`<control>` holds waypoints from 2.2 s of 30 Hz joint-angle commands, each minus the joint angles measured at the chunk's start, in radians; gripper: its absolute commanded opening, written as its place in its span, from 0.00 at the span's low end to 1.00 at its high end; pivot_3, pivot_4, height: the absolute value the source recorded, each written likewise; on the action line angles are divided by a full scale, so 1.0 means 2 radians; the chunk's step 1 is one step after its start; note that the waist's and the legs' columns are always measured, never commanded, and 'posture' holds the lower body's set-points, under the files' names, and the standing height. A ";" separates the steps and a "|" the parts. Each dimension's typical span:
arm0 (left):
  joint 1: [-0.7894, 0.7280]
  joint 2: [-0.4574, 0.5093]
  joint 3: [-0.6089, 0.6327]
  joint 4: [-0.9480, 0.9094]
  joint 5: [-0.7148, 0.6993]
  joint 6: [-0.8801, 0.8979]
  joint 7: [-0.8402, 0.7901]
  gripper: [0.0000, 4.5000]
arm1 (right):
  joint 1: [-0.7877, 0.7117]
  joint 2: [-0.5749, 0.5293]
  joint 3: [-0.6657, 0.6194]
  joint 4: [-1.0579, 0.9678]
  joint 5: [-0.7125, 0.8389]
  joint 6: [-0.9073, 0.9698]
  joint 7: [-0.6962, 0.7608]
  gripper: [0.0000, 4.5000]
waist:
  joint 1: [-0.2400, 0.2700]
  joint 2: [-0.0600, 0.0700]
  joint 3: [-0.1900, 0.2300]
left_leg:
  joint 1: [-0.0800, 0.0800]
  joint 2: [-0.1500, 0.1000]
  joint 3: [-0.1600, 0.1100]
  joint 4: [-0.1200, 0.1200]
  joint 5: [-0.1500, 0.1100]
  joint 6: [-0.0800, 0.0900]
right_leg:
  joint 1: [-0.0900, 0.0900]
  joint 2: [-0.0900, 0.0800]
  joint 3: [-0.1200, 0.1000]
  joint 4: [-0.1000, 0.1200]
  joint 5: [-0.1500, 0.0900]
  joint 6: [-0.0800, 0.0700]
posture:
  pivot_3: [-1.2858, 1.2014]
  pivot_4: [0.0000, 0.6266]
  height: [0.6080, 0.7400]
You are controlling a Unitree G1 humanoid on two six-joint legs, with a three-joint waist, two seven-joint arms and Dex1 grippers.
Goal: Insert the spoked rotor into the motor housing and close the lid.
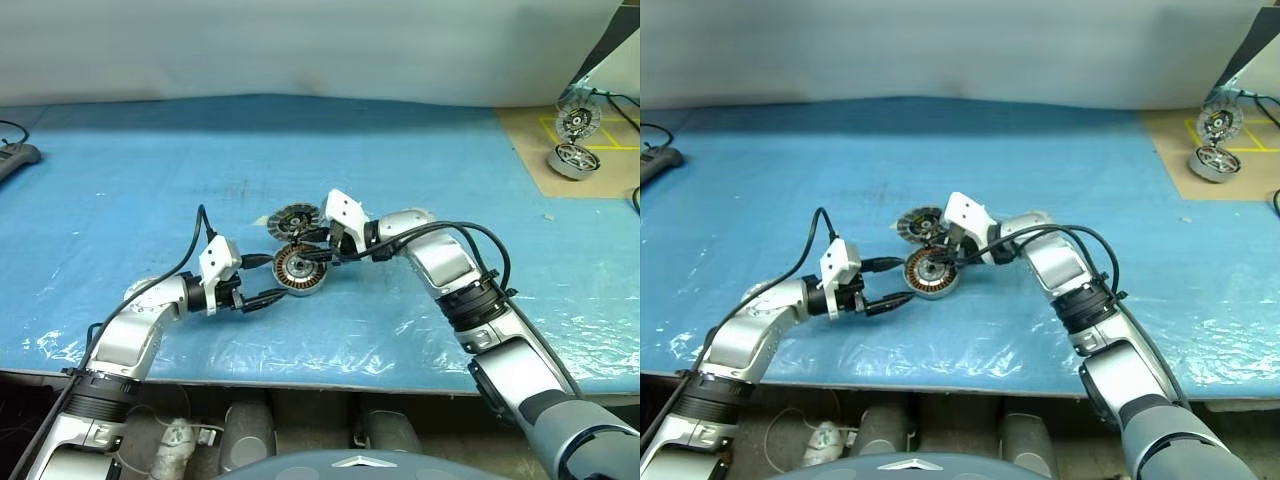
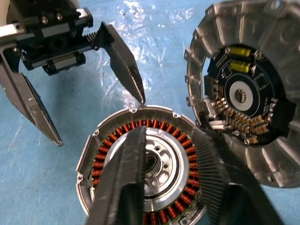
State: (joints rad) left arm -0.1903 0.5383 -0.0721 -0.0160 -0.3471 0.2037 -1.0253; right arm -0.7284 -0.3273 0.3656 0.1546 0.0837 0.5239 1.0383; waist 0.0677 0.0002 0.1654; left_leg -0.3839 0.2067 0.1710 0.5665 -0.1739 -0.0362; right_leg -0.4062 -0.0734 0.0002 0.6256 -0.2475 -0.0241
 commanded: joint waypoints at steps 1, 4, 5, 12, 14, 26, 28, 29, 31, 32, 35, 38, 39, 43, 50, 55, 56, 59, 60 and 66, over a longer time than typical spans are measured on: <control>-0.004 0.003 0.006 -0.003 -0.002 -0.008 -0.004 0.88 | 0.008 -0.001 -0.001 -0.021 0.005 -0.006 -0.002 0.06 | 0.000 0.000 0.000 | 0.000 0.000 0.000 0.000 0.000 0.000 | 0.000 0.000 0.000 0.000 0.000 0.000 | 0.52 0.24 1.00; -0.006 0.006 0.009 -0.011 -0.007 0.001 -0.005 0.88 | 0.022 -0.005 0.019 -0.019 -0.012 -0.010 -0.007 0.01 | 0.000 0.000 0.000 | 0.000 0.000 0.000 0.000 0.000 0.000 | 0.000 0.000 0.000 0.000 0.000 0.000 | 0.52 0.24 1.00; -0.006 0.007 0.009 -0.013 -0.008 0.002 -0.005 0.88 | 0.023 -0.003 0.021 -0.015 -0.017 -0.010 -0.014 0.01 | 0.000 0.000 0.000 | 0.000 0.000 0.000 0.000 0.000 0.000 | 0.000 0.000 0.000 0.000 0.000 0.000 | 0.52 0.24 1.00; -0.001 0.008 0.007 -0.026 -0.010 0.009 -0.005 0.88 | 0.028 -0.022 0.062 0.033 -0.076 -0.039 -0.031 0.01 | 0.000 0.000 0.000 | 0.001 0.000 0.000 0.000 0.000 0.000 | 0.000 0.000 0.000 0.000 0.000 0.000 | 0.52 0.24 1.00; -0.002 0.010 0.008 -0.029 -0.010 0.011 -0.005 0.88 | 0.033 -0.023 0.068 0.037 -0.080 -0.038 -0.030 0.01 | 0.000 0.000 0.000 | 0.002 0.000 0.000 0.000 0.000 0.000 | 0.002 0.000 0.000 0.000 0.000 0.000 | 0.52 0.24 1.00; -0.003 0.008 0.004 -0.043 -0.009 0.025 0.001 0.88 | 0.028 0.015 0.006 0.011 -0.016 -0.021 -0.032 0.01 | -0.001 0.000 0.000 | 0.002 0.000 0.000 0.000 0.000 0.000 | 0.002 0.000 0.001 0.000 0.000 0.000 | 0.52 0.24 1.00; -0.004 0.005 0.001 -0.036 -0.005 0.019 0.002 0.88 | 0.027 0.019 0.008 0.021 -0.020 -0.021 -0.037 0.01 | 0.000 0.000 0.000 | 0.001 0.000 0.000 0.000 0.000 0.000 | 0.001 0.000 0.000 -0.001 0.000 0.000 | 0.52 0.24 1.00; -0.003 0.002 -0.001 -0.030 -0.002 0.014 0.002 0.88 | 0.030 0.019 0.011 0.020 -0.020 -0.020 -0.035 0.01 | 0.000 0.000 0.000 | 0.001 0.000 0.000 0.000 0.000 0.000 | 0.001 0.000 0.000 -0.001 0.000 0.000 | 0.52 0.24 1.00; -0.002 -0.001 -0.003 -0.020 0.003 0.005 0.001 0.88 | 0.034 0.021 0.016 0.015 -0.021 -0.016 -0.032 0.01 | 0.000 0.000 0.000 | 0.001 0.000 0.000 -0.001 0.000 0.000 | 0.001 0.000 0.000 -0.001 0.000 0.000 | 0.52 0.24 1.00; -0.001 -0.002 -0.004 -0.016 0.004 0.001 -0.002 0.88 | 0.036 0.022 0.018 0.015 -0.020 -0.012 -0.031 0.01 | 0.000 0.000 0.000 | 0.001 0.000 0.000 -0.001 0.000 0.000 | 0.001 0.000 0.000 -0.001 0.000 0.000 | 0.52 0.24 1.00; 0.003 -0.001 -0.004 -0.001 0.007 -0.014 -0.010 0.88 | 0.041 0.016 0.036 0.022 -0.038 -0.021 -0.030 0.01 | -0.001 0.000 0.000 | 0.001 0.000 0.000 -0.001 0.000 0.000 | 0.001 0.000 0.000 -0.001 0.000 0.000 | 0.52 0.24 1.00; 0.000 0.002 0.000 0.014 0.006 -0.024 -0.018 0.88 | 0.050 0.010 0.045 0.010 -0.040 -0.016 -0.021 0.01 | 0.000 0.000 0.000 | 0.001 0.000 0.000 -0.001 0.000 0.000 | 0.001 0.000 0.000 -0.001 0.000 0.000 | 0.52 0.24 1.00; -0.001 0.004 0.002 0.017 0.006 -0.025 -0.021 0.88 | 0.050 0.010 0.045 0.008 -0.040 -0.015 -0.021 0.01 | 0.000 0.000 0.000 | 0.001 0.000 0.000 -0.001 0.000 0.000 | 0.001 0.000 0.000 -0.001 0.000 0.000 | 0.52 0.24 1.00; -0.008 0.011 0.008 0.013 -0.002 -0.015 -0.027 0.88 | 0.047 0.006 0.044 0.001 -0.037 -0.035 -0.011 0.01 | 0.000 0.000 0.000 | 0.001 0.000 0.000 -0.001 0.000 0.000 | 0.001 0.000 0.000 -0.001 0.000 0.000 | 0.52 0.24 1.00; -0.008 0.021 0.013 -0.028 -0.014 0.015 -0.020 0.88 | 0.026 0.034 0.004 0.010 -0.015 -0.047 -0.031 0.01 | -0.001 0.000 0.000 | 0.001 0.000 0.000 -0.001 0.000 0.000 | 0.000 0.000 0.000 -0.001 0.000 0.000 | 0.52 0.24 1.00; 0.013 0.035 0.029 -0.036 -0.024 0.009 -0.031 0.88 | 0.018 0.031 -0.014 -0.010 0.020 -0.016 -0.006 0.01 | 0.000 0.000 0.000 | 0.001 0.000 0.000 -0.001 0.000 0.000 | 0.000 0.000 0.000 -0.001 0.000 0.000 | 0.52 0.24 1.00; 0.015 0.037 0.031 -0.036 -0.026 0.008 -0.032 0.88 | 0.018 0.031 -0.016 -0.015 0.028 -0.007 -0.001 0.01 | 0.000 0.000 0.000 | 0.001 0.000 0.000 -0.001 0.000 0.000 | 0.000 0.000 0.000 -0.001 0.000 0.000 | 0.52 0.24 1.00; 0.020 0.038 0.033 -0.039 -0.028 0.007 -0.034 0.88 | 0.026 0.023 0.003 -0.018 0.023 -0.001 0.010 0.01 | 0.000 0.000 0.000 | 0.001 0.000 0.000 -0.001 0.000 0.000 | 0.000 0.000 0.000 -0.001 0.000 0.000 | 0.52 0.24 1.00; 0.020 0.037 0.033 -0.038 -0.028 0.007 -0.035 0.88 | 0.030 0.020 0.014 -0.012 0.014 -0.006 0.010 0.01 | 0.000 0.000 0.000 | 0.001 0.000 0.000 -0.001 0.000 0.000 | 0.000 0.000 0.000 -0.001 0.000 0.000 | 0.52 0.24 1.00; 0.016 0.035 0.032 -0.016 -0.023 -0.006 -0.039 0.88 | 0.042 0.016 0.039 0.007 -0.003 -0.010 0.005 0.01 | 0.000 0.000 0.000 | 0.001 0.000 0.000 -0.001 0.000 0.000 | 0.000 0.000 0.000 -0.001 0.000 0.000 | 0.52 0.24 1.00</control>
State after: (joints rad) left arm -0.1521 0.6053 -0.0291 -0.0460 -0.3831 0.2169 -1.0914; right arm -0.6432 -0.2894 0.4257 0.1685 0.0942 0.5171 1.0494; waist 0.0669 -0.0005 0.1647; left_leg -0.3823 0.2067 0.1711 0.5646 -0.1740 -0.0364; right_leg -0.4051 -0.0734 0.0003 0.6241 -0.2476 -0.0242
